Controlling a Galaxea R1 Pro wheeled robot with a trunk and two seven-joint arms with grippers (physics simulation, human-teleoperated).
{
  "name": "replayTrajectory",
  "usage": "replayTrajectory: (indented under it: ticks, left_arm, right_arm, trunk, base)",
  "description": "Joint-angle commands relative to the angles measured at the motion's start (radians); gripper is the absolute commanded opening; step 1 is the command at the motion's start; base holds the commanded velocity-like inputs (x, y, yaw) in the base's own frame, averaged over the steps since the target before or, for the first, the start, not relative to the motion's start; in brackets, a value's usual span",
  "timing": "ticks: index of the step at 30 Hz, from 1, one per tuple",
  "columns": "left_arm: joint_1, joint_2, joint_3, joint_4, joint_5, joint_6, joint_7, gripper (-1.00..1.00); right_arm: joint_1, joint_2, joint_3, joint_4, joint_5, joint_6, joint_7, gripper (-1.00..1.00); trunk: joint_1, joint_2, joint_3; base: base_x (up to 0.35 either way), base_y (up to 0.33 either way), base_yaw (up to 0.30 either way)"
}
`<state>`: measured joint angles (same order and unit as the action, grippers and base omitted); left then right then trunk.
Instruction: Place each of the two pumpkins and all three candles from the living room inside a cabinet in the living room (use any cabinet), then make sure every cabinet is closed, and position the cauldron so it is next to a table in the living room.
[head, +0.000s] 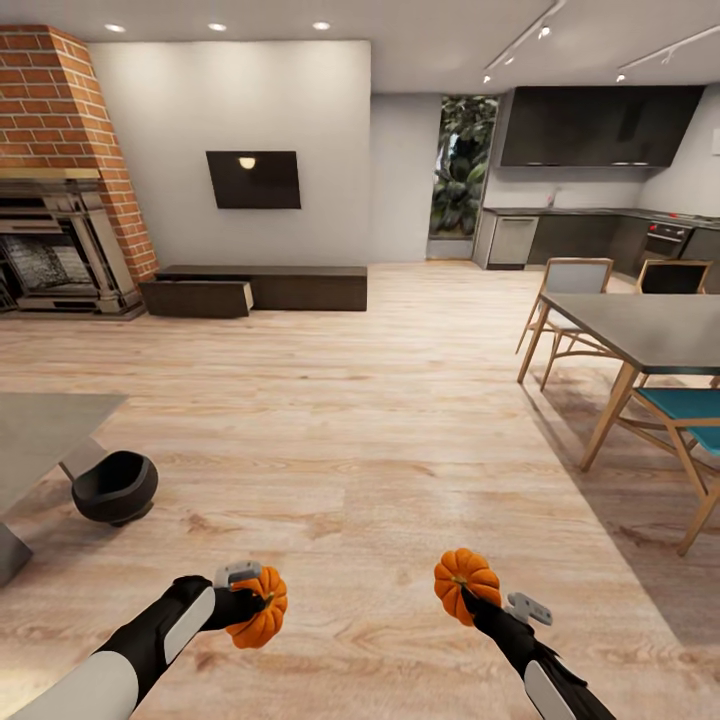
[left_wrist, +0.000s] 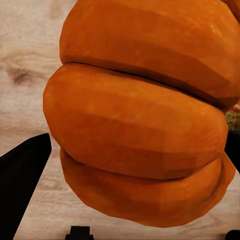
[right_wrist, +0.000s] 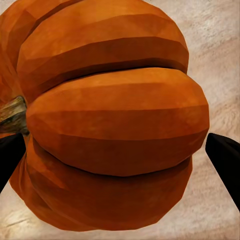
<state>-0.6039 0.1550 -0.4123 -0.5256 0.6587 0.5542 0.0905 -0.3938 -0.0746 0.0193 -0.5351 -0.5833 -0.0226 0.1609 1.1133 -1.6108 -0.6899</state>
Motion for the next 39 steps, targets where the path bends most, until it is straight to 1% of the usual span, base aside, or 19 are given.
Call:
replayTrajectory:
  ticks: [1,13,24,26,28,31,34,39]
  left_arm:
    - [0.000,0.001,-0.008,-0.003,0.009,0.003,0.011,-1.00]
    - [0.000,0.001,-0.005,-0.014,0.011,0.003,0.006,-1.00]
    - [0.000,0.001,-0.010,-0.015,0.010,0.001,0.006,-1.00]
    - [0.000,0.000,-0.016,-0.015,0.010,0.001,0.007,-1.00]
    - [0.000,0.001,-0.039,-0.015,0.010,0.001,0.009,-1.00]
    - [0.000,0.001,-0.053,-0.014,0.010,0.001,0.009,-1.00]
    - [0.000,0.001,-0.057,-0.014,0.010,0.001,0.008,-1.00]
    - [0.000,0.001,-0.057,-0.014,0.011,0.002,0.007,-1.00]
  right_arm:
    - [0.000,-0.001,0.002,0.001,-0.010,-0.003,0.003,-1.00]
    - [0.000,-0.002,0.001,0.000,-0.010,-0.003,0.003,-1.00]
    - [0.000,-0.002,0.002,0.000,-0.009,-0.002,0.005,-1.00]
    - [0.000,-0.002,0.002,0.000,-0.008,-0.002,0.005,-1.00]
    - [0.000,-0.002,0.002,0.000,-0.007,-0.002,0.005,-1.00]
    - [0.000,-0.001,0.002,0.000,-0.005,-0.002,0.005,-1.00]
    - [0.000,-0.001,0.002,0.000,-0.003,-0.002,0.005,-1.00]
    - [0.000,-0.001,0.002,0.000,-0.001,-0.003,0.005,-1.00]
  trunk:
    - [-0.004,0.007,0.002]
    - [-0.050,0.091,0.041]
    - [-0.092,0.168,0.083]
    - [-0.100,0.182,0.089]
    - [-0.108,0.196,0.096]
    - [-0.119,0.217,0.105]
    - [-0.131,0.238,0.114]
    - [-0.150,0.273,0.130]
  base:
    - [0.000,0.000,0.000]
    - [0.000,0.000,-0.002]
    - [0.000,0.000,-0.154]
    - [0.000,0.000,-0.025]
    - [0.000,0.000,-0.009]
    - [0.000,0.000,-0.003]
    - [0.000,0.000,0.039]
    - [0.000,0.000,0.227]
